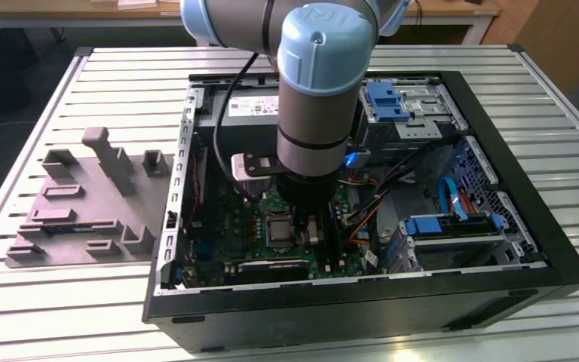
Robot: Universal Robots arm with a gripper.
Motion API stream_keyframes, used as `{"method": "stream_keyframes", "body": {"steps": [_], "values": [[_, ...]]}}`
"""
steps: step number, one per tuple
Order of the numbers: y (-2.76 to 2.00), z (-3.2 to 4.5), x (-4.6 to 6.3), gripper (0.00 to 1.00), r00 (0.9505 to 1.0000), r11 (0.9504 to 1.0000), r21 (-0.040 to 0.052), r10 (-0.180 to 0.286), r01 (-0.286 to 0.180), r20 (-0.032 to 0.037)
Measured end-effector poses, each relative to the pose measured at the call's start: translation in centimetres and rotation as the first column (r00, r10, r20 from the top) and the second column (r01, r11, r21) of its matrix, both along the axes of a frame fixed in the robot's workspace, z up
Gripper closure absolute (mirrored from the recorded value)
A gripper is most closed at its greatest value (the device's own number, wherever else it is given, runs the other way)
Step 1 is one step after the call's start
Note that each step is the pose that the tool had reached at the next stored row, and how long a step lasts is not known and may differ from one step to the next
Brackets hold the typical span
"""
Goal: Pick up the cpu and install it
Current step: 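Install the first cpu locking lever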
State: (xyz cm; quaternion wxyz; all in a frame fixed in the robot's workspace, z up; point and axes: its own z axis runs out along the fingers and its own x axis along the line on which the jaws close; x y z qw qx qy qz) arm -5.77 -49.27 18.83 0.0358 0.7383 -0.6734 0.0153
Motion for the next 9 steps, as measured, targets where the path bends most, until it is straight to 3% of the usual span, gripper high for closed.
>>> {"method": "stream_keyframes", "body": {"steps": [9], "values": [[0.01, -0.21, 0.32, 0.89, 1.0, 1.0, 0.0003, 0.0, 0.0, 0.0003]]}}
